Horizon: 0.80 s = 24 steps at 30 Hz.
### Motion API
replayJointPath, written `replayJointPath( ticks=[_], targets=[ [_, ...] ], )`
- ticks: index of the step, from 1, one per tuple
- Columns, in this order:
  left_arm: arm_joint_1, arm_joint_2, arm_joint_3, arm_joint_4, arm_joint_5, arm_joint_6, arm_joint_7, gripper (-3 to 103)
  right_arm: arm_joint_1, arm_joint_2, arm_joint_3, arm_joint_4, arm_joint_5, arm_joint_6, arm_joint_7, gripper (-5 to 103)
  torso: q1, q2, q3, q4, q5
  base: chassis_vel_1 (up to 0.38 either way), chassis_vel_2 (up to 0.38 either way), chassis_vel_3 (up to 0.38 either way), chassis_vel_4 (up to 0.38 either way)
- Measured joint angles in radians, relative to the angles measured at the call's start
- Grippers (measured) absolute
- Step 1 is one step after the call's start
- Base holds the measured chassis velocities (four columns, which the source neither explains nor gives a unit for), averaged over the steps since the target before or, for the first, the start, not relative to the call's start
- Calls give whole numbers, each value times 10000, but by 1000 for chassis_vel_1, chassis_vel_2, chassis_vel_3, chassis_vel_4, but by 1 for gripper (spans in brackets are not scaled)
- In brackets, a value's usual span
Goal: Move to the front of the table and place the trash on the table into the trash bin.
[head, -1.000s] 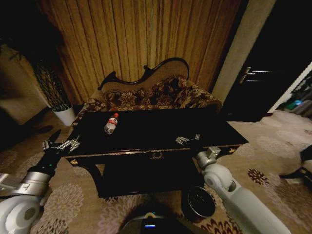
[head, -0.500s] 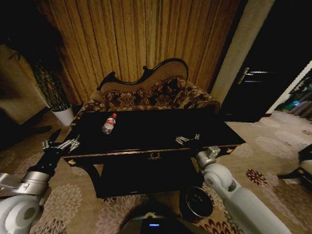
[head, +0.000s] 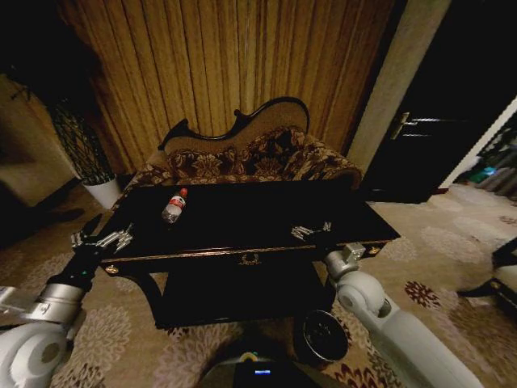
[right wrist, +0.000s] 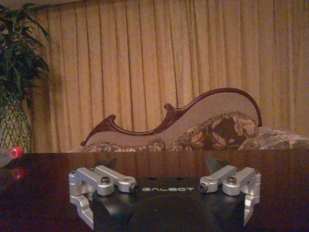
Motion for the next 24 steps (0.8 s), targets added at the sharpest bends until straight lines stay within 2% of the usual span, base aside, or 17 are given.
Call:
replayJointPath(
  ticks=[6,24],
  targets=[
    [-19,1,102,42,-26,-135,-352,100,-36,66,-22,-30,-100,1,0,100,0,0,0,0,1,0,0,0,0],
    [12,-28,89,86,64,-178,-349,100,-78,105,12,-68,-183,-14,-2,100,0,0,0,0,0,0,0,0,0]
  ],
)
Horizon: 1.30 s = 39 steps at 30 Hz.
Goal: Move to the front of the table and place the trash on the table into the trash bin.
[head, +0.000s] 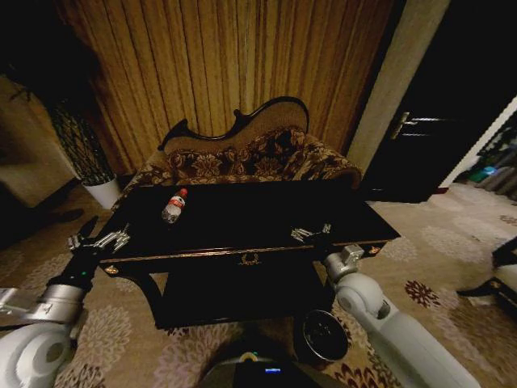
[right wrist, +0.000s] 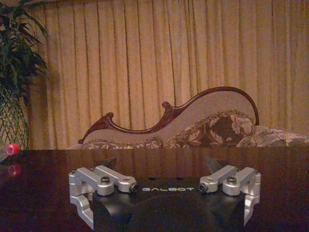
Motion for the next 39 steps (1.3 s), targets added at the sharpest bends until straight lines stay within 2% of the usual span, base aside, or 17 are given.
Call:
replayJointPath(
  ticks=[39],
  targets=[
    [10,-35,-12,-20,188,-12,150,100,25,34,-19,-49,8,19,-7,100,0,0,0,1,0,0,0,0,0]
  ],
)
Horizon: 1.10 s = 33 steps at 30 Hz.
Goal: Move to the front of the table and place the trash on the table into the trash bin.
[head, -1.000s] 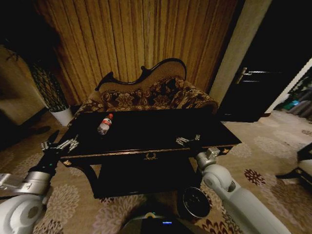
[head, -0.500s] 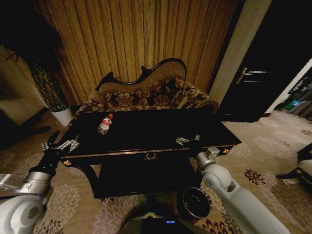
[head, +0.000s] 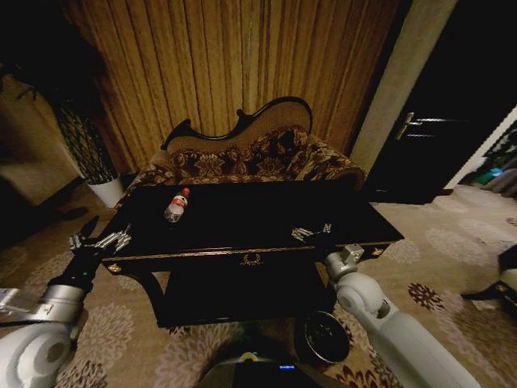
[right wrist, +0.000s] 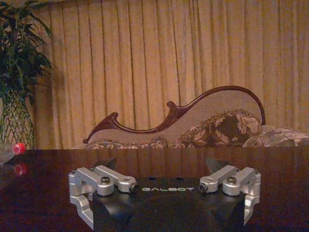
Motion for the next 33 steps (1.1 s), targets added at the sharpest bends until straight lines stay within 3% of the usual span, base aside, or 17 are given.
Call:
replayJointPath(
  ticks=[11,16,25,33],
  targets=[
    [-9,23,-1,-11,3,-48,-19,100,-28,10,-14,13,14,4,0,100,0,0,0,-1,0,0,0,0,0],
    [-161,127,63,12,-4,-41,-309,100,-70,24,-14,49,15,7,0,100,0,0,0,-1,0,0,0,0,0],
    [-954,751,282,110,-242,688,-1359,100,-116,-9,21,209,78,8,30,100,0,0,0,0,-1,0,0,0,0],
    [-1745,2001,489,560,-640,1637,-2053,100,-246,40,68,262,80,7,60,100,0,0,1,3,-5,0,0,0,0]
  ],
)
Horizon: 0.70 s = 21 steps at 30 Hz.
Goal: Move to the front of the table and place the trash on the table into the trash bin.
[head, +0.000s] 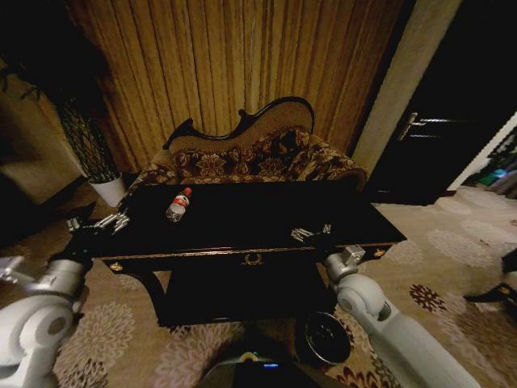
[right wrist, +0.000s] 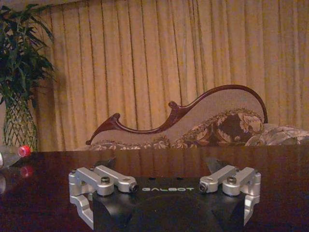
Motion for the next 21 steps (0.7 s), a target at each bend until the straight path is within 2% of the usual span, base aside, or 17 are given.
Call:
replayJointPath(
  ticks=[1,2,3,5,6,9,13,16,18,21],
  targets=[
    [-96,285,31,74,-128,206,-175,100,-9,6,4,7,4,0,10,100,0,0,0,0,1,0,0,0,0],
    [-96,285,31,74,-128,206,-175,100,-9,6,4,7,4,0,10,100,0,0,0,0,1,0,0,0,0],
    [-287,750,126,212,-406,481,-460,100,-18,22,2,11,8,-1,39,100,0,0,0,-3,6,0,0,0,0],
    [-597,1286,312,602,-689,699,-586,100,-19,40,-21,11,9,-3,69,100,0,1,0,-4,5,0,0,0,0],
    [-597,1286,312,602,-689,699,-586,100,-19,40,-21,11,9,-3,69,100,0,1,0,-4,5,0,0,0,0],
    [-1142,1957,696,1307,-960,788,-611,100,-34,38,-43,7,9,-5,82,100,1,0,0,-5,5,0,0,0,0],
    [-1580,2396,1068,1843,-1074,814,-621,100,-59,23,-21,-6,8,-6,89,100,0,0,0,-2,3,0,0,0,0],
    [-2448,2944,1902,2647,-1120,889,-692,100,-99,20,25,-16,6,-9,136,100,0,0,0,-3,3,0,0,0,0],
    [-2644,3045,2124,2770,-1168,926,-750,100,-107,20,29,-14,5,-9,159,100,0,0,1,-3,4,0,0,0,0],
    [-3682,3427,3100,3254,-1481,1340,-1010,100,-156,-12,45,-5,5,-12,210,100,1,0,0,-3,6,0,0,0,0]
  ],
)
